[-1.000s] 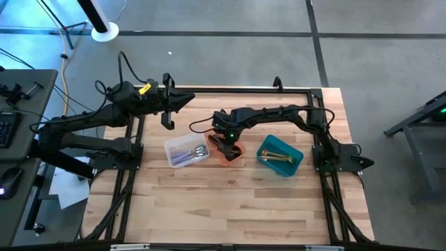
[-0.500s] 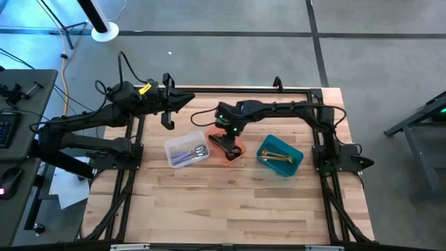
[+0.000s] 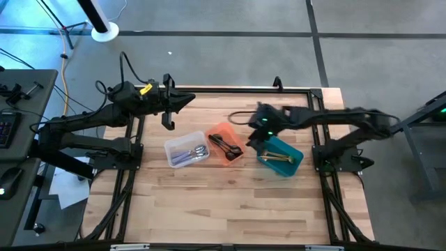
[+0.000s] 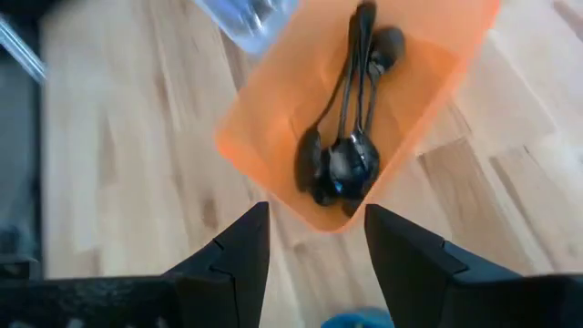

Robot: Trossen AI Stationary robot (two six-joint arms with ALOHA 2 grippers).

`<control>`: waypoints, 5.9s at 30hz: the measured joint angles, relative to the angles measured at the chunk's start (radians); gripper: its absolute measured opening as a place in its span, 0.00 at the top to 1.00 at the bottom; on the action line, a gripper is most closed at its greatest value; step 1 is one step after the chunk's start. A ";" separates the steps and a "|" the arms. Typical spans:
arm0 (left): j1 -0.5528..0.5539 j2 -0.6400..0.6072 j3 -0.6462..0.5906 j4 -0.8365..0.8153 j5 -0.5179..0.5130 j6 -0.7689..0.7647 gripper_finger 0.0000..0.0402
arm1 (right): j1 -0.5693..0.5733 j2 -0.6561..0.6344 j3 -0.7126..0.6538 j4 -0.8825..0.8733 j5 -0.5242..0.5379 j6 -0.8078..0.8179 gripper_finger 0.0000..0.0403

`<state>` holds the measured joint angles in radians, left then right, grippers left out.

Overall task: Sort silverware by color (type)
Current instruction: Return to Home Position

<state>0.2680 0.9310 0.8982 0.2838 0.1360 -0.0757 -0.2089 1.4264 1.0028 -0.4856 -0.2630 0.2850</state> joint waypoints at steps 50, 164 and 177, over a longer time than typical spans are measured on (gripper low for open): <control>0.000 0.000 0.000 -0.087 0.000 -0.071 1.00 | 0.006 -0.311 -0.019 0.692 -0.030 -0.129 1.00; -0.170 -0.907 -0.886 -0.271 -0.129 -0.271 1.00 | 0.068 -0.949 -0.593 0.589 0.107 0.080 1.00; -0.170 -0.907 -0.886 -0.271 -0.129 -0.271 1.00 | 0.080 -1.280 -0.854 0.632 0.175 0.022 1.00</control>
<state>0.0978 0.0242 0.0120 0.0124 0.0067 -0.3466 -0.1284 0.1467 0.1486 0.1466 -0.0882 0.3065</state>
